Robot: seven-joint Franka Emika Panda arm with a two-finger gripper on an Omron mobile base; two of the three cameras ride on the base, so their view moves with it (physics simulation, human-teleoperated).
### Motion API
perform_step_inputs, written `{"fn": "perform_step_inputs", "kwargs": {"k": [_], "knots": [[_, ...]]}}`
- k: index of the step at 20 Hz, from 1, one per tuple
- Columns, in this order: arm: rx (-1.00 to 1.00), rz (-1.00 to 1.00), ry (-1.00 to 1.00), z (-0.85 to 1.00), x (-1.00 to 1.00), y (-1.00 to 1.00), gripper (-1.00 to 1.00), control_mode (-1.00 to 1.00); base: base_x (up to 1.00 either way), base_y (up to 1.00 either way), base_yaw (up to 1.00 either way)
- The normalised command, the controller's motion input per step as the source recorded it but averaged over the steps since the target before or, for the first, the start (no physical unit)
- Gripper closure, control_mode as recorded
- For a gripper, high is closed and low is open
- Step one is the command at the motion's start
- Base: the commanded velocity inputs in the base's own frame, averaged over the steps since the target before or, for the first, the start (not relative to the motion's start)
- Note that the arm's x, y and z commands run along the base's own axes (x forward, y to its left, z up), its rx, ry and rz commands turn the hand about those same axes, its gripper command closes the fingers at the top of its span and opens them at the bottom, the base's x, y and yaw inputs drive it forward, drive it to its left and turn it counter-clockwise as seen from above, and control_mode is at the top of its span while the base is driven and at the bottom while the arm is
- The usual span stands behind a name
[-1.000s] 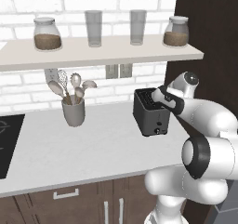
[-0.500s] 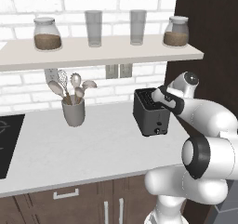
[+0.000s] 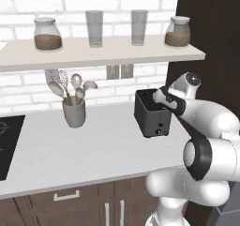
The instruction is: Start the toaster. Once the lever pops up, take the bread to the plate on the dining counter.
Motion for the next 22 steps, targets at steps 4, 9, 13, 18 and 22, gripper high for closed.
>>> {"fn": "perform_step_inputs", "kwargs": {"k": [4, 9, 13, 18, 22], "knots": [[0.0, 0.0, 0.0, 0.0, 0.0, 0.0, -1.0, -1.0, 0.0, 0.0, 0.0], [0.0, 0.0, 0.0, 0.0, 0.0, 0.0, -1.0, -1.0, 0.0, 0.0, 0.0], [0.0, 0.0, 0.0, 0.0, 0.0, 0.0, -1.0, -1.0, 0.0, 0.0, 0.0], [0.0, 0.0, 0.0, 0.0, 0.0, 0.0, -1.0, -1.0, 0.0, 0.0, 0.0], [0.0, 0.0, 0.0, 0.0, 0.0, 0.0, -1.0, -1.0, 0.0, 0.0, 0.0]]}}
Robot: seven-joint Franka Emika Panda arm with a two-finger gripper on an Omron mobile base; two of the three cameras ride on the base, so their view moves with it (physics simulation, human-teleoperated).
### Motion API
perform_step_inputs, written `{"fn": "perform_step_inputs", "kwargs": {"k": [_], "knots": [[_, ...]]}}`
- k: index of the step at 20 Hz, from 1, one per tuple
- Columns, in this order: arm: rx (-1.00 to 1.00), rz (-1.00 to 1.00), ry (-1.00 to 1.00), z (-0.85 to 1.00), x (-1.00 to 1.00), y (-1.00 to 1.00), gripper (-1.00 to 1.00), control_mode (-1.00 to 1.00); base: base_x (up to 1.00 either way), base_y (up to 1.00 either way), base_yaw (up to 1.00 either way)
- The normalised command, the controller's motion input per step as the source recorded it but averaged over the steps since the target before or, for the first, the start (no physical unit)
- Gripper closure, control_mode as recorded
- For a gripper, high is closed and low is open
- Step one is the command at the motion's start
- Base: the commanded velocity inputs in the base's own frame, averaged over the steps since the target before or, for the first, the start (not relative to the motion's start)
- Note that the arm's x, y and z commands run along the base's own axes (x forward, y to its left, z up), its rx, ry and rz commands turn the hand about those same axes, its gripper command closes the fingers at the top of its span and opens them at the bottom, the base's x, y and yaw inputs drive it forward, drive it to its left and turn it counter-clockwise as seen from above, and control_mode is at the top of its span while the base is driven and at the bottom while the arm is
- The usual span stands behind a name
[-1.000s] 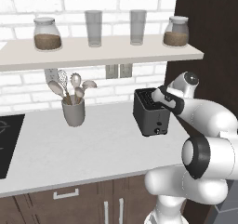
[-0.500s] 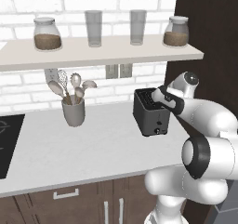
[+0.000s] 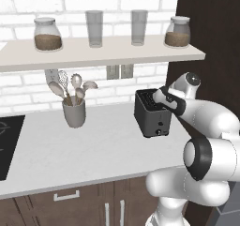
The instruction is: Start the toaster. Once the lever pops up, take the bread to the plate on the dining counter.
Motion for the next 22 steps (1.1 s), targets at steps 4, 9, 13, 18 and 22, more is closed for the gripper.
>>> {"fn": "perform_step_inputs", "kwargs": {"k": [4, 9, 13, 18, 22], "knots": [[0.0, 0.0, 0.0, 0.0, 0.0, 0.0, -1.0, -1.0, 0.0, 0.0, 0.0], [0.0, 0.0, 0.0, 0.0, 0.0, 0.0, -1.0, -1.0, 0.0, 0.0, 0.0], [0.0, 0.0, 0.0, 0.0, 0.0, 0.0, -1.0, -1.0, 0.0, 0.0, 0.0], [0.0, 0.0, 0.0, 0.0, 0.0, 0.0, -1.0, -1.0, 0.0, 0.0, 0.0], [0.0, 0.0, 0.0, 0.0, 0.0, 0.0, -1.0, -1.0, 0.0, 0.0, 0.0]]}}
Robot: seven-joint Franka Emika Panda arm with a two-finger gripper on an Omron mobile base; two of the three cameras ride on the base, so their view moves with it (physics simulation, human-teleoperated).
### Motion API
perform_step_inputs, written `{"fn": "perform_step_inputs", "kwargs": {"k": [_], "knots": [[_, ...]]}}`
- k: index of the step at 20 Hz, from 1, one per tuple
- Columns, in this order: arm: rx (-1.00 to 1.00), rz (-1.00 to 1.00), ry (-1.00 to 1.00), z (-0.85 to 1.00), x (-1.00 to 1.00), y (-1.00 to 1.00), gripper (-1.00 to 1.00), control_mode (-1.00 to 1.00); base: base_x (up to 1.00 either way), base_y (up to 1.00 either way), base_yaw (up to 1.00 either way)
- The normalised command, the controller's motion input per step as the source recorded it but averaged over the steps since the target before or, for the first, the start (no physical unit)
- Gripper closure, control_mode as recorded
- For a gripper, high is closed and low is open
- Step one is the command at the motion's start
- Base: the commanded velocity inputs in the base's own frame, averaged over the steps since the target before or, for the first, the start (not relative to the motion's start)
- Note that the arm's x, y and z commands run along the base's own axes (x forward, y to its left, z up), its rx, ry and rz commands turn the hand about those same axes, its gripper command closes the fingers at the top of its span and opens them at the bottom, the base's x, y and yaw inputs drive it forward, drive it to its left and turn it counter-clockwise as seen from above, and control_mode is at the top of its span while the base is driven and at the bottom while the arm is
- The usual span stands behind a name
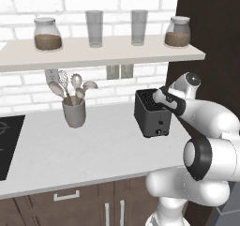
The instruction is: Start the toaster. Once the lever pops up, take the bread to the plate on the dining counter.
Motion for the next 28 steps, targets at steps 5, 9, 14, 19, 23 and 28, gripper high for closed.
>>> {"fn": "perform_step_inputs", "kwargs": {"k": [5, 9, 14, 19, 23, 28], "knots": [[0.0, 0.0, 0.0, 0.0, 0.0, 0.0, -1.0, -1.0, 0.0, 0.0, 0.0], [0.0, 0.0, 0.0, 0.0, 0.0, 0.0, -1.0, -1.0, 0.0, 0.0, 0.0], [0.0, 0.0, 0.0, 0.0, 0.0, 0.0, -1.0, -1.0, 0.0, 0.0, 0.0], [0.0, 0.0, 0.0, 0.0, 0.0, 0.0, -1.0, -1.0, 0.0, 0.0, 0.0], [0.0, 0.0, 0.0, 0.0, 0.0, 0.0, -1.0, -1.0, 0.0, 0.0, 0.0], [0.0, 0.0, 0.0, 0.0, 0.0, 0.0, -1.0, -1.0, 0.0, 0.0, 0.0]]}}
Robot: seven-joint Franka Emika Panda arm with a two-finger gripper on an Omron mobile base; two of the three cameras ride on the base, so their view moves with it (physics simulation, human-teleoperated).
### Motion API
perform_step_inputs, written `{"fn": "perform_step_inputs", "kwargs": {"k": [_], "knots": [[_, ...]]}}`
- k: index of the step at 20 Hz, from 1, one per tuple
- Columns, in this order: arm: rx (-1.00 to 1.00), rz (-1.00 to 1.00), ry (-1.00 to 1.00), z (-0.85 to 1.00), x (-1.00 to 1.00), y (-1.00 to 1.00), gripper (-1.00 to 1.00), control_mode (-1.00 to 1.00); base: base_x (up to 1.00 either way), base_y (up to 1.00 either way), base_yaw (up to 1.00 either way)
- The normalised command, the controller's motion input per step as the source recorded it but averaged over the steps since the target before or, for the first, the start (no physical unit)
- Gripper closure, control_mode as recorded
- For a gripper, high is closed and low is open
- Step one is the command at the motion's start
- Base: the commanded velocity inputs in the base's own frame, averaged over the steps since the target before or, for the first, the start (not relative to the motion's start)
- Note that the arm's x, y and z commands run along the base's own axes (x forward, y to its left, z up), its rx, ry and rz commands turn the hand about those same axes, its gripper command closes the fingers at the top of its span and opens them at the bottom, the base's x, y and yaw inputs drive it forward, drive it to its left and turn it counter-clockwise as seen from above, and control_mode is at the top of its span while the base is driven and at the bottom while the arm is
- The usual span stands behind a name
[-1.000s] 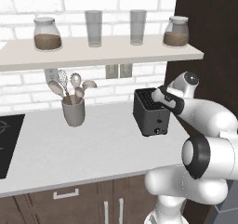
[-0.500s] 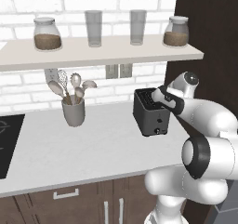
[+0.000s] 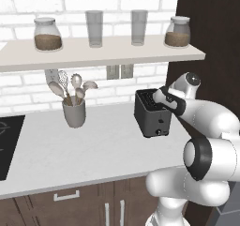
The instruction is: Start the toaster. Once the lever pops up, take the bread to the plate on the dining counter.
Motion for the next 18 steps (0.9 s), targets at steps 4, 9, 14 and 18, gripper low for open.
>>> {"fn": "perform_step_inputs", "kwargs": {"k": [4, 9, 14, 18], "knots": [[0.0, 0.0, 0.0, 0.0, 0.0, 0.0, -1.0, -1.0, 0.0, 0.0, 0.0], [0.0, 0.0, 0.0, 0.0, 0.0, 0.0, -1.0, -1.0, 0.0, 0.0, 0.0], [0.0, 0.0, 0.0, 0.0, 0.0, 0.0, -1.0, -1.0, 0.0, 0.0, 0.0], [0.0, 0.0, 0.0, 0.0, 0.0, 0.0, -1.0, -1.0, 0.0, 0.0, 0.0]]}}
